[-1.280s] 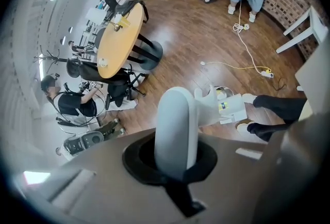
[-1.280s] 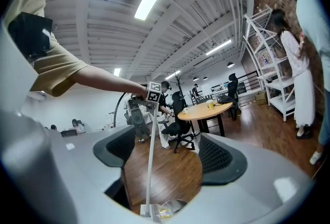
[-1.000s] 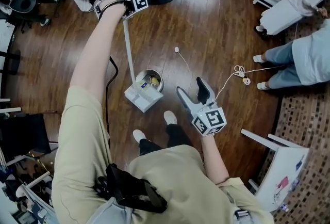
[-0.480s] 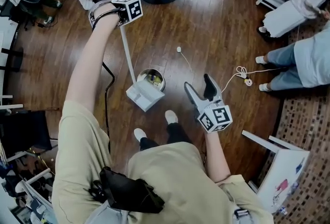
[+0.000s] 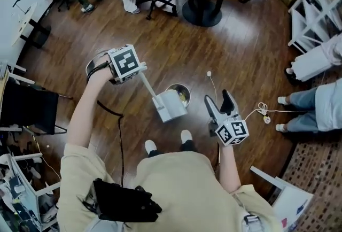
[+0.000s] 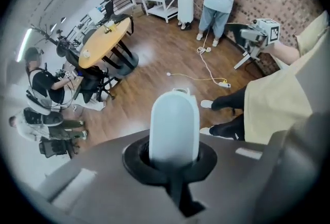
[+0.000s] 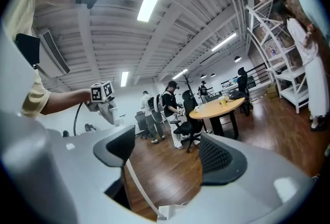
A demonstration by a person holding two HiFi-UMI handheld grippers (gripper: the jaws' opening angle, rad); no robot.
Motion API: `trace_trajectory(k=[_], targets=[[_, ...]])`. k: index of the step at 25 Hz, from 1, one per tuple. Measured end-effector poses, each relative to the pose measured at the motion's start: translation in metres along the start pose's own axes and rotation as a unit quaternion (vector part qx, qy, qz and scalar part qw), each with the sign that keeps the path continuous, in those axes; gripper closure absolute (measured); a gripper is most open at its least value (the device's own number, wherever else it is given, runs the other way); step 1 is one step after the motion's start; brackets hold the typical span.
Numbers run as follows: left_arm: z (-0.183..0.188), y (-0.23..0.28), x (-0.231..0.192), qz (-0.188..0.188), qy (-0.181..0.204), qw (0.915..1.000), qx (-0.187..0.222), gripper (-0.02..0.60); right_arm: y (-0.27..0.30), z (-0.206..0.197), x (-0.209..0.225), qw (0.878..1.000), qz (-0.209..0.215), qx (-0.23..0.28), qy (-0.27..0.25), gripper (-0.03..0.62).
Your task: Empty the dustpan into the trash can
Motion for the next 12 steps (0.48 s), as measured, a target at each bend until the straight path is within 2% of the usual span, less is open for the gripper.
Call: trace_trajectory(k=[2, 5, 12], targets=[[-0.026, -0.007, 0.026, -0.018, -0.020, 0.9986, 0.046, 0.575, 0.013, -0.008, -0.019, 1.000, 0.022, -0.009, -0.003, 0.215], [-0.064, -0.020, 0.050, -0.006, -0.056, 0.9944, 0.090, 0.575, 0.039, -0.018, -0.051, 0.998, 0.062, -0.029, -0.005, 0.215], [-0.154, -0.060, 0.092, 0.022, -0.093, 0.9897, 0.106, 0.575, 0.090, -0.045, -0.135, 0.986, 0.149, -0.068, -0.027, 0.215]])
Point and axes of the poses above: the fingertips, and each gripper's own axes: y forward along the fingers, x to its right, z out of its top, the point moved 8 cm from there along -y, backward along the fingers, and after that the axes turned 12 degrees about y, right-handed, at the moved point
